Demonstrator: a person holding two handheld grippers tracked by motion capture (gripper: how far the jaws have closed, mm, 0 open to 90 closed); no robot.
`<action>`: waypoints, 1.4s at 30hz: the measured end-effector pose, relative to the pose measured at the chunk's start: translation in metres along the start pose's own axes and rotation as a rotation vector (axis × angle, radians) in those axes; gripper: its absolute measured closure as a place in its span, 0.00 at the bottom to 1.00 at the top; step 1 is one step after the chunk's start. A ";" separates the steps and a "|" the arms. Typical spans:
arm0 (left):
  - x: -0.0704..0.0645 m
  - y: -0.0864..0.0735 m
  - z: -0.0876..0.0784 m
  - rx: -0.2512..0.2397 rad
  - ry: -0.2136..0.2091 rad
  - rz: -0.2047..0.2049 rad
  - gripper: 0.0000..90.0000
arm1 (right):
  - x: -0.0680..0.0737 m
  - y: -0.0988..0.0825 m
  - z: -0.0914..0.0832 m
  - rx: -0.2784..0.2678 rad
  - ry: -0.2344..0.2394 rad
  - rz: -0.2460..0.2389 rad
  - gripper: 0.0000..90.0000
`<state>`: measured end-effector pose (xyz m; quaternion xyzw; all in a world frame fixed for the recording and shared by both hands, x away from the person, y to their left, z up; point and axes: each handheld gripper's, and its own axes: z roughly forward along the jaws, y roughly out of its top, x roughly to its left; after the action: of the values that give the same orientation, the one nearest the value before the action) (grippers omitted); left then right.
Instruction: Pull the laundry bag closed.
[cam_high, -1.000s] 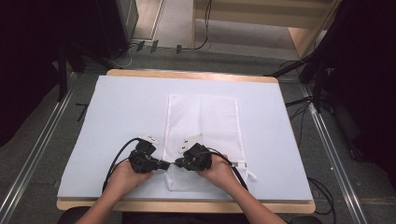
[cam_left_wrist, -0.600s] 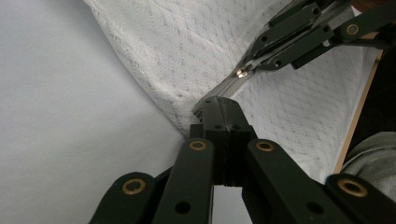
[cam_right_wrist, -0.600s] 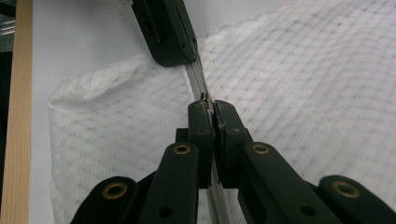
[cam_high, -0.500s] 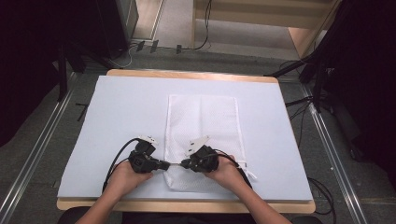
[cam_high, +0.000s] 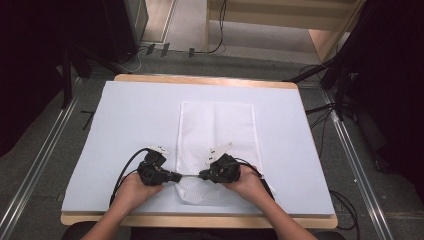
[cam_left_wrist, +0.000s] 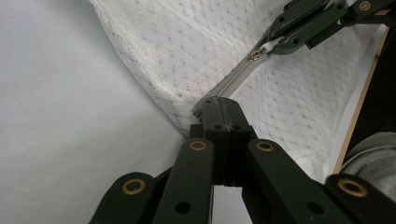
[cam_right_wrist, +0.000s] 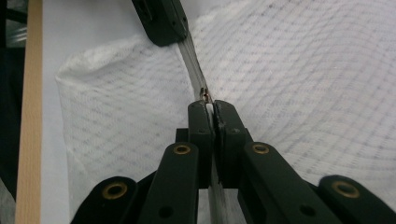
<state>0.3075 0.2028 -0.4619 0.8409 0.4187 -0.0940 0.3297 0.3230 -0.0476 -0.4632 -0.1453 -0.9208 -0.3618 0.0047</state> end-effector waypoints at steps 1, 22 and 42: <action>0.000 0.000 0.000 0.000 -0.001 0.000 1.00 | 0.000 -0.001 -0.001 0.008 -0.002 0.005 0.99; 0.001 0.000 0.000 0.002 -0.006 -0.002 1.00 | -0.009 -0.015 -0.019 0.005 0.020 0.046 0.99; 0.001 0.000 0.000 0.001 -0.008 -0.003 1.00 | -0.021 -0.036 -0.047 -0.003 0.012 0.099 0.99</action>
<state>0.3082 0.2039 -0.4624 0.8402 0.4184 -0.0983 0.3308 0.3289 -0.1100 -0.4546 -0.1886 -0.9120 -0.3632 0.0282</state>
